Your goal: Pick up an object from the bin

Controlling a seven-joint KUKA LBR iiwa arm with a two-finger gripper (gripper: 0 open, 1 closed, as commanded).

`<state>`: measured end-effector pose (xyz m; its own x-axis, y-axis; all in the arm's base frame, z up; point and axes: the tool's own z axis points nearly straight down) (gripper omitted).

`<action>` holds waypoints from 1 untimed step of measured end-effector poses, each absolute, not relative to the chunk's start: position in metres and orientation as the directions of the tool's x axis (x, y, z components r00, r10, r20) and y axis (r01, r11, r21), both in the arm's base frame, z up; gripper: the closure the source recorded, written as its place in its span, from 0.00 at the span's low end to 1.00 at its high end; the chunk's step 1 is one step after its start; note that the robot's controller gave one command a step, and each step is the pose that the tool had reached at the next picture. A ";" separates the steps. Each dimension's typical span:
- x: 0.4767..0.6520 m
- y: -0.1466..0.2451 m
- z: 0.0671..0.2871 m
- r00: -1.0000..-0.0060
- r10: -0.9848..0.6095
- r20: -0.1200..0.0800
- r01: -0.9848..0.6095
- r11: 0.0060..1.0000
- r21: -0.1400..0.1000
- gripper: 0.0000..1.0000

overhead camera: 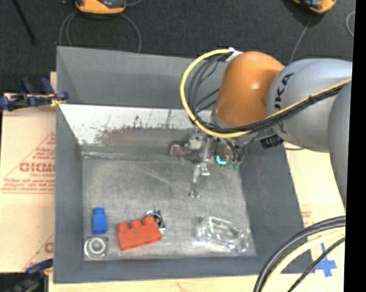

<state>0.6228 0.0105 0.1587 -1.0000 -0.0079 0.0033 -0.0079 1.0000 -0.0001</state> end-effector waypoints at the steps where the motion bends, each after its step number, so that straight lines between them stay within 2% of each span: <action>1: 0.624 0.047 0.153 -0.901 -0.434 -0.002 -0.434 0.901 0.000 0.00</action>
Offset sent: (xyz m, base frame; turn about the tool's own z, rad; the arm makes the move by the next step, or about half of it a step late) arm 0.0006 0.0374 -0.0067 -0.4417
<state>0.6244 0.0473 0.1526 -0.9011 -0.4337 -0.0021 -0.4337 0.9011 -0.0003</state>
